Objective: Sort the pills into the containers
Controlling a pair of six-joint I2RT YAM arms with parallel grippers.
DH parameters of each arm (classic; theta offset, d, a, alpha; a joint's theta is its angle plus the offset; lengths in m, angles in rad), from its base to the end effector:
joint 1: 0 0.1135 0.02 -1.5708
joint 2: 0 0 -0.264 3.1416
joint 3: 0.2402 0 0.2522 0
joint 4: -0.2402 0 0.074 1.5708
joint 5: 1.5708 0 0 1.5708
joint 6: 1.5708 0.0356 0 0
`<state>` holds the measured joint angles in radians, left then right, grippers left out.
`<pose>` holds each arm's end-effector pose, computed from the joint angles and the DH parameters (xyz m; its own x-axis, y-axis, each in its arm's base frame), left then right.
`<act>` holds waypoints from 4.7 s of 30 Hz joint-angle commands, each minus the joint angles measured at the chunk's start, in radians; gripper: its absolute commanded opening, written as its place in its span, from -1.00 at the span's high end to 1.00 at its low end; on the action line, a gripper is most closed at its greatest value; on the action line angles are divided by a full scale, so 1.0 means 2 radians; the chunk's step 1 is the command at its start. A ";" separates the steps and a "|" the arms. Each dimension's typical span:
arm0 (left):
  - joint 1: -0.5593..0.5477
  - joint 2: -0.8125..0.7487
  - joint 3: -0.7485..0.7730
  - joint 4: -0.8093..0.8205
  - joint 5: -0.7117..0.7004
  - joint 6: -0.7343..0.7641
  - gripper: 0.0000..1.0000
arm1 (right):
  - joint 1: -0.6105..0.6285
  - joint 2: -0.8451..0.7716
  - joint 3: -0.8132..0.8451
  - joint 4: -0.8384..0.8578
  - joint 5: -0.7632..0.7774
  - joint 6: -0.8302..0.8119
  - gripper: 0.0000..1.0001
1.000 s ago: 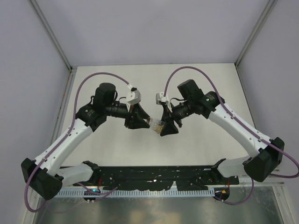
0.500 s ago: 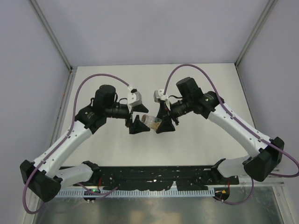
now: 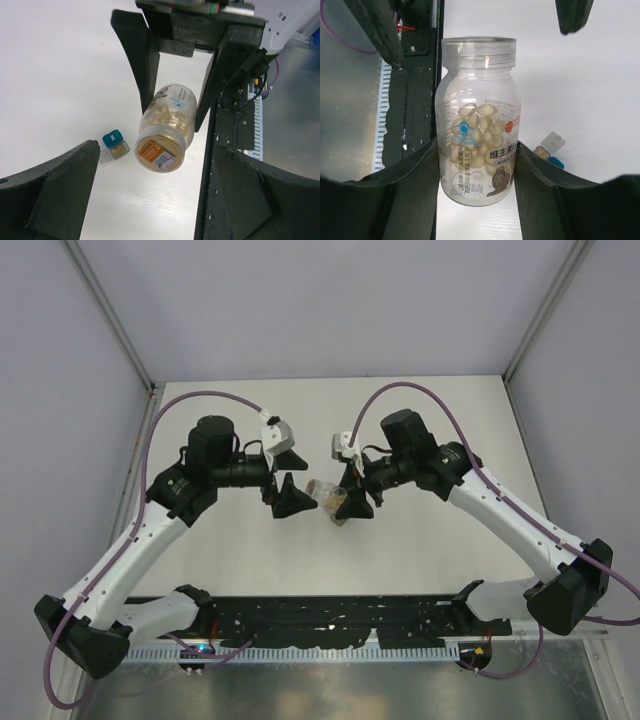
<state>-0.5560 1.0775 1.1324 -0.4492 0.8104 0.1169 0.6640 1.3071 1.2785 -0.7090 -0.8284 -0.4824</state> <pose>0.1794 -0.1419 0.3815 -0.2154 0.2285 -0.9494 0.9637 0.2071 -0.1688 0.1967 0.1873 0.3554 -0.0767 -0.4582 -0.8855 -0.9952 -0.0183 0.0957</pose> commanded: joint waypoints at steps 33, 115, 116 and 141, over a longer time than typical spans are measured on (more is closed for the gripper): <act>0.050 0.118 0.106 -0.008 0.035 -0.276 -0.41 | 0.051 -0.058 -0.029 0.113 0.229 0.026 0.88; 0.095 0.110 0.053 0.087 0.078 -0.371 -0.99 | 0.075 -0.051 -0.031 0.114 0.281 0.010 0.88; 0.095 0.112 0.052 0.090 0.080 -0.374 -0.99 | 0.075 -0.051 -0.032 0.115 0.284 0.009 0.88; 0.080 0.109 0.018 0.097 0.078 -0.339 -0.19 | 0.076 -0.039 -0.020 0.112 0.273 0.013 0.88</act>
<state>-0.3832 1.3056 1.1740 -0.3019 0.9436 -0.5896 0.8108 1.2350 1.2076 -0.5308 -0.2642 -0.4572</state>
